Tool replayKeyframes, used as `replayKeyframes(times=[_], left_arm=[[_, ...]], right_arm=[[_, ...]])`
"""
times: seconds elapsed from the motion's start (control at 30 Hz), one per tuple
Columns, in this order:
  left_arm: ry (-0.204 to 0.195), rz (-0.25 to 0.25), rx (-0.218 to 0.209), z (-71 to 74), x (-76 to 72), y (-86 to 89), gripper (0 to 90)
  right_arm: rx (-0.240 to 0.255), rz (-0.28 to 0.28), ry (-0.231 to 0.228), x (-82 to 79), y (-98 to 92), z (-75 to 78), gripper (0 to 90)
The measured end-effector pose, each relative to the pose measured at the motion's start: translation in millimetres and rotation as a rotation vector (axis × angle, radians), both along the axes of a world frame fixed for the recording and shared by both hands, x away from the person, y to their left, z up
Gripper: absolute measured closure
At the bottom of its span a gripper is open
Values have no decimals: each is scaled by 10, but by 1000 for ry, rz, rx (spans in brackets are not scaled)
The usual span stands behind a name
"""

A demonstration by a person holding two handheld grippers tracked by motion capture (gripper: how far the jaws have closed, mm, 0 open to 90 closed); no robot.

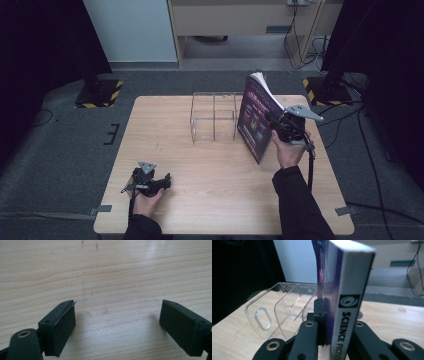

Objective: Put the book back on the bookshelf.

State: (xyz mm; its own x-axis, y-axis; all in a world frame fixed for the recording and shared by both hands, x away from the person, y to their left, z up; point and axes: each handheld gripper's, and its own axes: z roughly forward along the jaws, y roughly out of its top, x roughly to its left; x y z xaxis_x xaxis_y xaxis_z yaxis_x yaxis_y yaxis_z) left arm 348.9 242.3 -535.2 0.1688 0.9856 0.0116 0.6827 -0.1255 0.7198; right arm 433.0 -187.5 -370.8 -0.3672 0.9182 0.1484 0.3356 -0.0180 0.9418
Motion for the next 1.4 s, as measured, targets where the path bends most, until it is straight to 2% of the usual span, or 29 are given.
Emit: replayKeyframes(times=[0.2,0.63,1.03,1.13,1.4], left_arm=[[0,0,0,0,0,0,127],[-1,-1,1,0,1,1,126],[0,-2,0,0,1,1,125],[0,-2,-1,0,1,1,125],[0,-2,-1,-1,1,0,124]], right_arm=[[-5,-15,-24,152,62,13,829],[-13,-62,-29,386,153,-175,828],[-6,-89,-57,460,186,-235,828],[1,-93,-53,461,175,-254,827],[-16,-110,-41,408,174,-263,824]])
